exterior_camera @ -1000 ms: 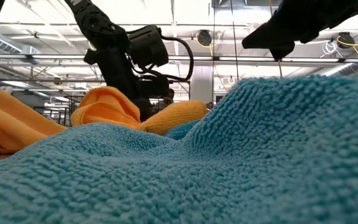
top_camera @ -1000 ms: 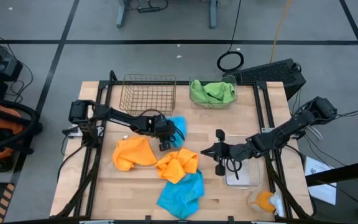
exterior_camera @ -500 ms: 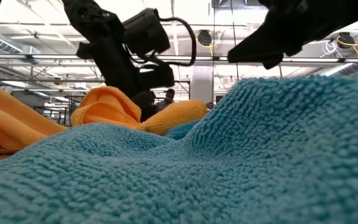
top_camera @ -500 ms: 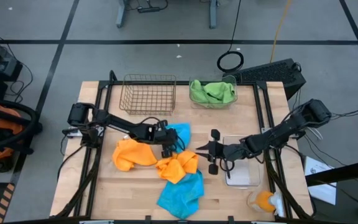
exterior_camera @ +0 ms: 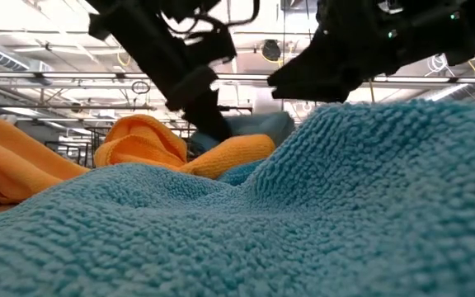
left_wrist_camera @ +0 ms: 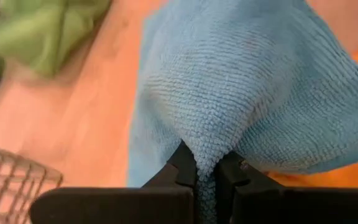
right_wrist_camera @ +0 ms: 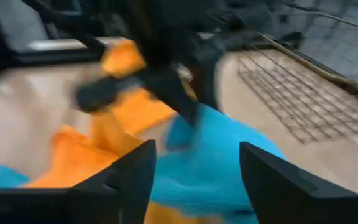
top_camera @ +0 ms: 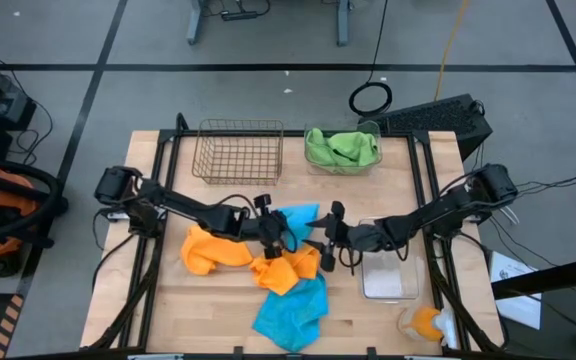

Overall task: Sort microfiber towel by color & place in baskets
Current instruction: Put the top blue microfiber towel into the wire basket

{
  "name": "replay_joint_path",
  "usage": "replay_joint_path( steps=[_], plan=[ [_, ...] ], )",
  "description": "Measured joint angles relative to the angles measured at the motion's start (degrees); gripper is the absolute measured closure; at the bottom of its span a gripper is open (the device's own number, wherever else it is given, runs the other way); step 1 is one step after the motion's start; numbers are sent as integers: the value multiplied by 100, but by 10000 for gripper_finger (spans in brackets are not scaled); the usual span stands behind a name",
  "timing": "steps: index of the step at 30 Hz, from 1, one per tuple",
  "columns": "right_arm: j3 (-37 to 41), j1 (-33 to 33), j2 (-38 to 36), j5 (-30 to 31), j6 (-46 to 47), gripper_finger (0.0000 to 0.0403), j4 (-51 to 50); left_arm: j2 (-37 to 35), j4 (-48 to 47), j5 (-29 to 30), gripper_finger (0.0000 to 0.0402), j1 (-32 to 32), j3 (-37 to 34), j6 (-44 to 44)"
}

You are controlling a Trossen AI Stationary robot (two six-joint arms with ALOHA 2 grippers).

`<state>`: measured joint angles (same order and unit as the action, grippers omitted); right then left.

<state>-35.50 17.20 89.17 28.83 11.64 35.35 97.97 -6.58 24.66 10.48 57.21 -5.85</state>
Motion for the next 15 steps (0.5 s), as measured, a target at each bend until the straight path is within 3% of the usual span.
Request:
replay_joint_path(
  steps=[5,9,15],
  plan=[
    [5,13,103,431,-204,122,-91,-35,297,178,385,258,2,274],
    [3,2,307,412,-273,75,13,-35,514,401,385,375,2,409],
    [4,-64,621,379,-434,56,412,-35,767,570,386,418,2,528]
  ],
)
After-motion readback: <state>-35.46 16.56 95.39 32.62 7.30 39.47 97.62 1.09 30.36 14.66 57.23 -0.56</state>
